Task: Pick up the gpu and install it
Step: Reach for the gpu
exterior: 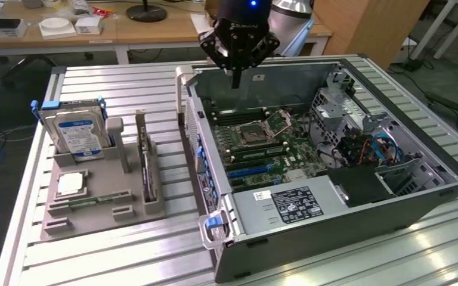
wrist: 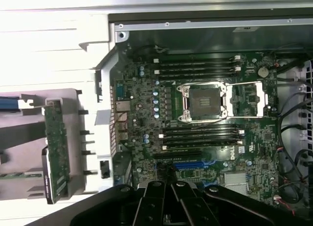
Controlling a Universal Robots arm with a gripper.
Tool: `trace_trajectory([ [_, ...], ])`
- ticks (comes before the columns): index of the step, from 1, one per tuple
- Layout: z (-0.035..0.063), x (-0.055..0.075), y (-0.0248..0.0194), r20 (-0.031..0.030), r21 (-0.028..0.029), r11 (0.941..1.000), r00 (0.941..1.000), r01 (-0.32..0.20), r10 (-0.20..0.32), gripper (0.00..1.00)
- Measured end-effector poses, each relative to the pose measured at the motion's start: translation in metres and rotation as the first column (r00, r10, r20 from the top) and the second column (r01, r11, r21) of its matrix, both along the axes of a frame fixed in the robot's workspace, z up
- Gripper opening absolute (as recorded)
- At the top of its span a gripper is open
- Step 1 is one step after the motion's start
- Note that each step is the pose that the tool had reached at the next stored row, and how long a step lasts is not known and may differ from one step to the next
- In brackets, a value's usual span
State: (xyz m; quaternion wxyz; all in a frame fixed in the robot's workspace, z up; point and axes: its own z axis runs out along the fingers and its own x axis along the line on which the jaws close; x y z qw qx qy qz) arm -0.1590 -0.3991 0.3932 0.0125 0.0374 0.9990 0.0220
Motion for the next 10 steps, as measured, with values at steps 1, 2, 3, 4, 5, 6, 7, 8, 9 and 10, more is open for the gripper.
trace_trajectory([
  [1, 0.0, -0.003, 0.0, 0.0, 0.0001, 1.0, 1.0, 0.0, 0.0, 0.1],
  [2, 0.0, -0.007, 0.0, 0.0, 0.0, 1.0, 1.0, 0.0, 0.0, 0.1],
  [3, 0.0, -0.011, 0.0, 0.0, 0.0, 1.0, 1.0, 0.0, 0.0, 0.1],
  [4, 0.0, -0.014, -0.0001, 0.0001, 0.0001, 1.0, 1.0, 0.0, 0.0, 0.1],
  [5, 0.0, -0.018, -0.0001, 0.0001, 0.0001, 1.0, 1.0, 0.0, 0.0, 0.1],
  [6, 0.0, -0.022, -0.0001, 0.0001, 0.0001, 1.0, 1.0, 0.0, 0.0, 0.1],
  [7, 0.0, -0.027, -0.0001, 0.0001, 0.0001, 1.0, 1.0, 0.0, 0.0, 0.1],
  [8, -0.0001, -0.031, -0.0002, 0.0002, 0.0001, 1.0, 1.0, 0.0, 0.0, 0.1],
  [9, -0.0001, -0.035, -0.0003, 0.0002, 0.0001, 1.0, 1.0, 0.0, 0.0, 0.1],
  [10, 0.0, -0.04, -0.0003, 0.0001, 0.0, 1.0, 1.0, 0.0, 0.0, 0.1],
])
